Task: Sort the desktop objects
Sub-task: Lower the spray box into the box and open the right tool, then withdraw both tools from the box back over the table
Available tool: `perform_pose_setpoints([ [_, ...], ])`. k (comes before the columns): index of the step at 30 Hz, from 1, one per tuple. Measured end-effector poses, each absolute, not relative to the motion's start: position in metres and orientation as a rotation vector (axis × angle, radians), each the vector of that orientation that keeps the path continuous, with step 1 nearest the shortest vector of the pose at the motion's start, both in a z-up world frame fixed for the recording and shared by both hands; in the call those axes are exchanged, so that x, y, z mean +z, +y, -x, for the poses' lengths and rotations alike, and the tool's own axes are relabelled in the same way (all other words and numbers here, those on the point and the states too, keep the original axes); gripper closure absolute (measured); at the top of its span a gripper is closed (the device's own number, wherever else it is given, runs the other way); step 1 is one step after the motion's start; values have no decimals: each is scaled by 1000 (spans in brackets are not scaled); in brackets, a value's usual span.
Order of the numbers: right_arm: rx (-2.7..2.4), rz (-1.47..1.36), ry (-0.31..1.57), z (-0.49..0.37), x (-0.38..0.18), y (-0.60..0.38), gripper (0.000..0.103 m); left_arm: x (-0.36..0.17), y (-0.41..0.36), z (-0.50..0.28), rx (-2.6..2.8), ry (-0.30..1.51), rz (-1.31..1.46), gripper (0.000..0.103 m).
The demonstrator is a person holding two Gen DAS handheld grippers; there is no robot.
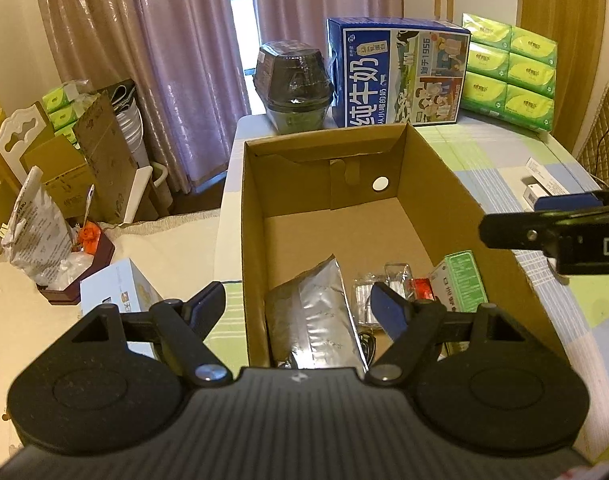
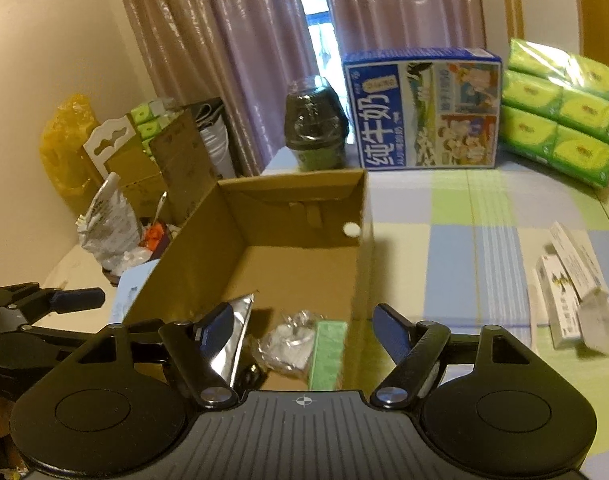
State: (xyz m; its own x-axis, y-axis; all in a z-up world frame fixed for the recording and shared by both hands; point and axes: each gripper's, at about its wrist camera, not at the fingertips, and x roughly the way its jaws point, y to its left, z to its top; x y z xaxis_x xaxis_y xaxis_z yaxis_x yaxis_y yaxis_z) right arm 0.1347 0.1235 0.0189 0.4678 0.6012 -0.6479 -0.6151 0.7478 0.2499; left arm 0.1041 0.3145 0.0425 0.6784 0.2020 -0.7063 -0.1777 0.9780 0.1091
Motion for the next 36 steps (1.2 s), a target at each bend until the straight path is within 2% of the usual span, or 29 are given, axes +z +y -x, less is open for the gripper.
perform_pose_setpoints([
  [8, 728, 10, 804, -121, 22, 98, 25, 45, 300, -89, 208, 803, -28, 24],
  [16, 723, 14, 790, -99, 34, 75, 12, 58, 282, -68, 219, 792, -25, 15],
  [22, 713, 22, 781, -84, 42, 54, 6, 66, 266, -51, 222, 783, -20, 9],
  [31, 692, 26, 772, -70, 47, 18, 2, 76, 240, -33, 224, 770, -18, 1],
  [36, 664, 37, 775, -63, 44, -8, 2, 78, 226, -24, 218, 773, -11, 1],
])
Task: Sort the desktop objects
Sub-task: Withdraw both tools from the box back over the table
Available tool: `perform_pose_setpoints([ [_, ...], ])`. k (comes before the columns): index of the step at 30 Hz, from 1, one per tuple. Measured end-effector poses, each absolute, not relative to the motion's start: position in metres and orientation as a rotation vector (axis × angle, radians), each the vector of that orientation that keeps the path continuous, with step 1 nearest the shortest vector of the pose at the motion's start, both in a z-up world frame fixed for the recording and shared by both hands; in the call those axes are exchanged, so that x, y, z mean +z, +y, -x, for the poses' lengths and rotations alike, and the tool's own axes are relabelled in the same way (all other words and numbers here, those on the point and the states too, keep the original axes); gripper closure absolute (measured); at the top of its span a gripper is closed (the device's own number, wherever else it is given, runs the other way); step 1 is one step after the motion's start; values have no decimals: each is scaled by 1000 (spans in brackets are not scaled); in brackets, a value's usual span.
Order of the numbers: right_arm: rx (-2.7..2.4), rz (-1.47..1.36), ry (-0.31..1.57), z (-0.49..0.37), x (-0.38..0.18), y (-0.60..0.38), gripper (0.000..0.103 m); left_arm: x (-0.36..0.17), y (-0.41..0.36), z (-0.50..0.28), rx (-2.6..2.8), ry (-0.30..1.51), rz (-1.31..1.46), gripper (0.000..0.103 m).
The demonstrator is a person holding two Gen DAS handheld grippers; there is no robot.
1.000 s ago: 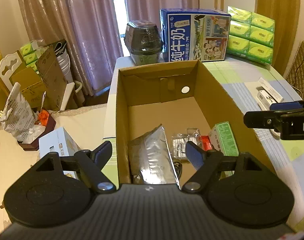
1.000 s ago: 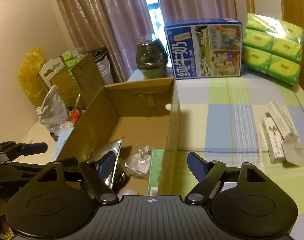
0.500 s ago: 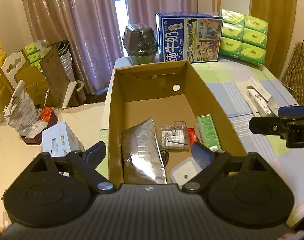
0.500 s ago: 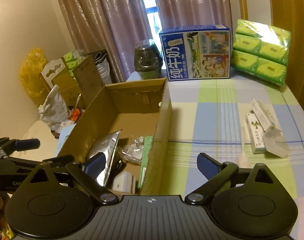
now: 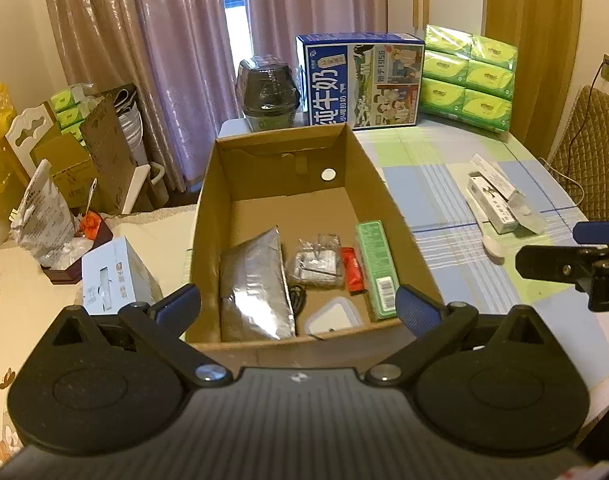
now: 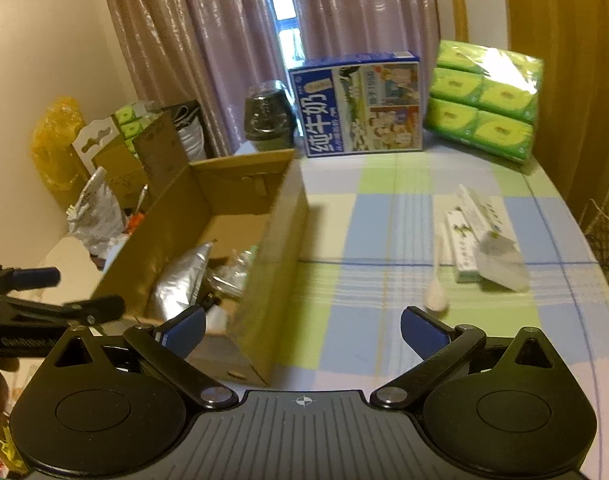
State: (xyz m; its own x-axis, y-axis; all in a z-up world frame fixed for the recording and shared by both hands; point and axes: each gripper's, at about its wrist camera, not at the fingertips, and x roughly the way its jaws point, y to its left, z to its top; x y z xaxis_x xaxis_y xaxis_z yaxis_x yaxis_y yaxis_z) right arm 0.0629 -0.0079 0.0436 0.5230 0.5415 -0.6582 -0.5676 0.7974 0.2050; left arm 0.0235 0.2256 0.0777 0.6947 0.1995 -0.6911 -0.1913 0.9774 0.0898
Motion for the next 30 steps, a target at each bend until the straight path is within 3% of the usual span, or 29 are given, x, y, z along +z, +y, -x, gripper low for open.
perform_pose_setpoints([
  [18, 405, -30, 810, -69, 22, -148, 2, 72, 139, -18, 81, 735, 10, 1],
  [30, 334, -77, 801, -82, 23, -192, 2, 67, 79, -43, -27, 730, -5, 1],
])
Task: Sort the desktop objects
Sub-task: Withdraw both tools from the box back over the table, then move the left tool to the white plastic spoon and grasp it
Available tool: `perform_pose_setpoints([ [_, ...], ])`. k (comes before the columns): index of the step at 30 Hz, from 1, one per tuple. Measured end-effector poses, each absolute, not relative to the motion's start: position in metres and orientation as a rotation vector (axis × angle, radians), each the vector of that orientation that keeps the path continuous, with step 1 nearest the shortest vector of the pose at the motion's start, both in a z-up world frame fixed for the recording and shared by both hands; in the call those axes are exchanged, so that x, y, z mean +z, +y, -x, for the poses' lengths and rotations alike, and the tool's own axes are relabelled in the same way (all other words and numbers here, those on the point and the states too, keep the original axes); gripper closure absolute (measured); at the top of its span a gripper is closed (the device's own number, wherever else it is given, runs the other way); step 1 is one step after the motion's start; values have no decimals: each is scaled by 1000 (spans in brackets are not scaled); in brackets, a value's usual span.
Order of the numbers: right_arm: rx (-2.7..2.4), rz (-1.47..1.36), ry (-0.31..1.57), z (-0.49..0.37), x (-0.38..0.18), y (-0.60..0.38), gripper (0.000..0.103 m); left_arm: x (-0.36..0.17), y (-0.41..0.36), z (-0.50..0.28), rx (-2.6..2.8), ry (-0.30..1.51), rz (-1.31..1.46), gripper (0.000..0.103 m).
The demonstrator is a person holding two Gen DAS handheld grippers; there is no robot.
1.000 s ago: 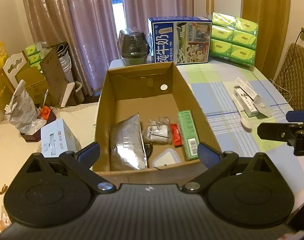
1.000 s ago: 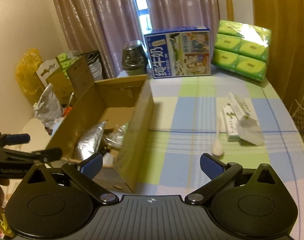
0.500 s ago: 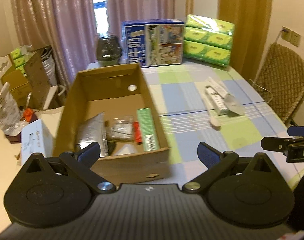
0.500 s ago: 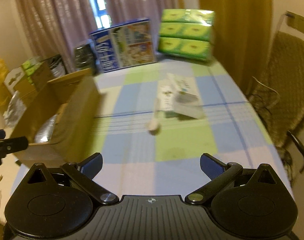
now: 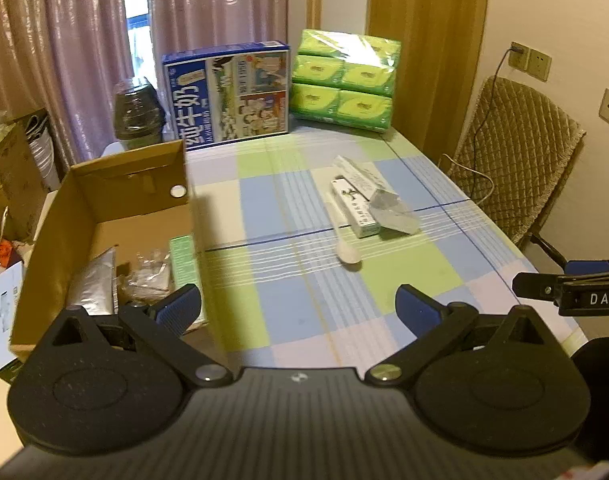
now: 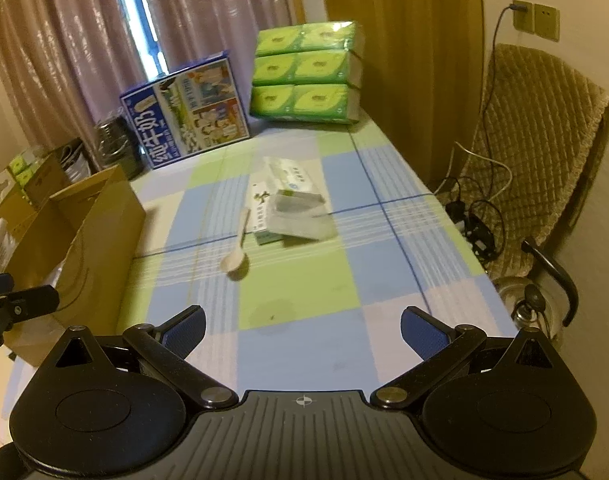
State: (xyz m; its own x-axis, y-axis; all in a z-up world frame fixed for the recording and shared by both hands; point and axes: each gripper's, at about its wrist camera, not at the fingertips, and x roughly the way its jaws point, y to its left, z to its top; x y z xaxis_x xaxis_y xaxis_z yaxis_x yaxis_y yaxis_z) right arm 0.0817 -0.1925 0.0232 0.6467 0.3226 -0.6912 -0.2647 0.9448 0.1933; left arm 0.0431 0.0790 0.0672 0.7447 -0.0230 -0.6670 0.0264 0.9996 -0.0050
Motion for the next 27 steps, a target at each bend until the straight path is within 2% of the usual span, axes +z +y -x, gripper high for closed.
perform_pose_setpoints([
  [18, 312, -116, 806, -140, 5, -211, 2, 40, 36, -97, -74, 762, -19, 1],
  [27, 322, -122, 808, -186, -22, -203, 2, -6, 30, -141, -65, 792, 25, 2],
])
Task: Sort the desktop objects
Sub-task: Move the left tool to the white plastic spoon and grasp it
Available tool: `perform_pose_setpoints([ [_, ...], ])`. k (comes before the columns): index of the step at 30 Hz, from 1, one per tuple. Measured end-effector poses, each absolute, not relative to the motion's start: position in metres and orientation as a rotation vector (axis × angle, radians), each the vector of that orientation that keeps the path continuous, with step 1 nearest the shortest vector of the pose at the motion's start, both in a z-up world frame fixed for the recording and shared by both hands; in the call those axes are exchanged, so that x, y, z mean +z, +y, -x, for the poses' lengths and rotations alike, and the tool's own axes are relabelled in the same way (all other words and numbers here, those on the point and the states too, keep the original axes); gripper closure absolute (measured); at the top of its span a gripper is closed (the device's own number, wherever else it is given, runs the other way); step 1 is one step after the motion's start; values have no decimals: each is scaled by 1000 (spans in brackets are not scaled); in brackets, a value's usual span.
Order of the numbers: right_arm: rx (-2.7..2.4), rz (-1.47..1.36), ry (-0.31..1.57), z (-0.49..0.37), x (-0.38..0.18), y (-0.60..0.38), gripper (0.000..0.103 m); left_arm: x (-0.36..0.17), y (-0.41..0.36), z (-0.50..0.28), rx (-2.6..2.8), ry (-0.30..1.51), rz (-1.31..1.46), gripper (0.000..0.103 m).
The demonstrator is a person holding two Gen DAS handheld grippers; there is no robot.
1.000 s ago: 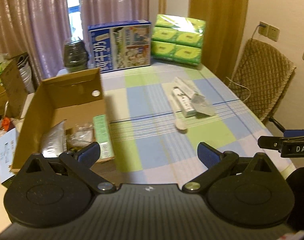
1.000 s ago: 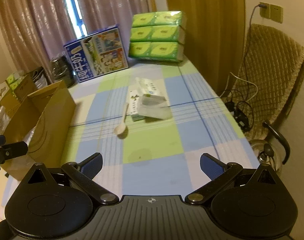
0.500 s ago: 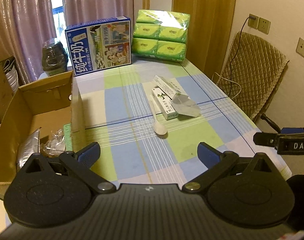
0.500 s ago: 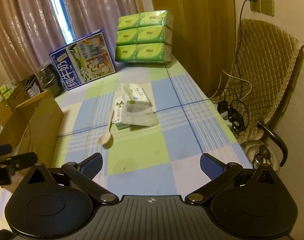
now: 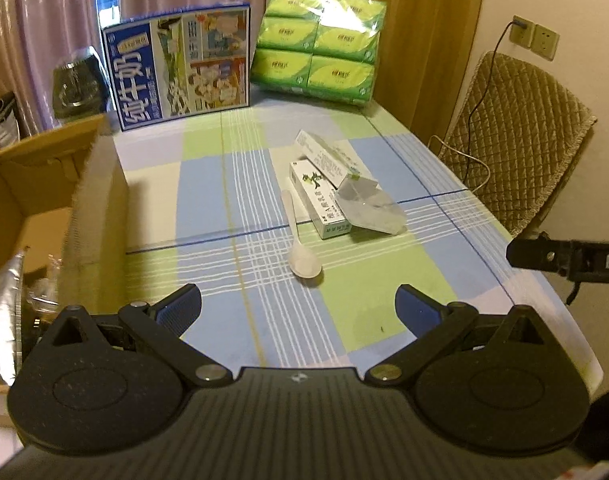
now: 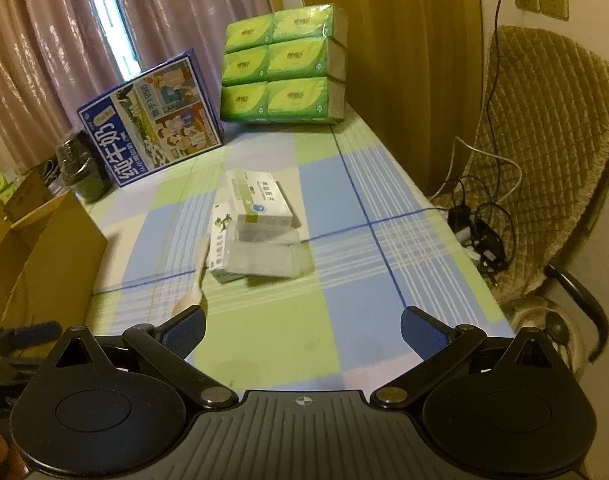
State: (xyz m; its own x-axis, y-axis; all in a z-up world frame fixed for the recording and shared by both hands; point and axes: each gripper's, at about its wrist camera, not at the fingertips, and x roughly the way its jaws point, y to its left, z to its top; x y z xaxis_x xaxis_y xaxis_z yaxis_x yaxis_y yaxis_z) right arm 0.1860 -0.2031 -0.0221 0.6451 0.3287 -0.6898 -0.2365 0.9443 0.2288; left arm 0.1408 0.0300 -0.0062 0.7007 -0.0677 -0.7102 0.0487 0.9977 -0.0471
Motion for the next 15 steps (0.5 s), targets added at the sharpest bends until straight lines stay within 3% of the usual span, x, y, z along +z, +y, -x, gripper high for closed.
perform_pose_setpoints([
  [5, 336, -136, 795, -211, -42, -195, 2, -36, 29, -166, -49, 803, 30, 4],
  [15, 415, -102, 796, -253, -80, -173, 2, -84, 29, -205, -55, 802, 56, 22],
])
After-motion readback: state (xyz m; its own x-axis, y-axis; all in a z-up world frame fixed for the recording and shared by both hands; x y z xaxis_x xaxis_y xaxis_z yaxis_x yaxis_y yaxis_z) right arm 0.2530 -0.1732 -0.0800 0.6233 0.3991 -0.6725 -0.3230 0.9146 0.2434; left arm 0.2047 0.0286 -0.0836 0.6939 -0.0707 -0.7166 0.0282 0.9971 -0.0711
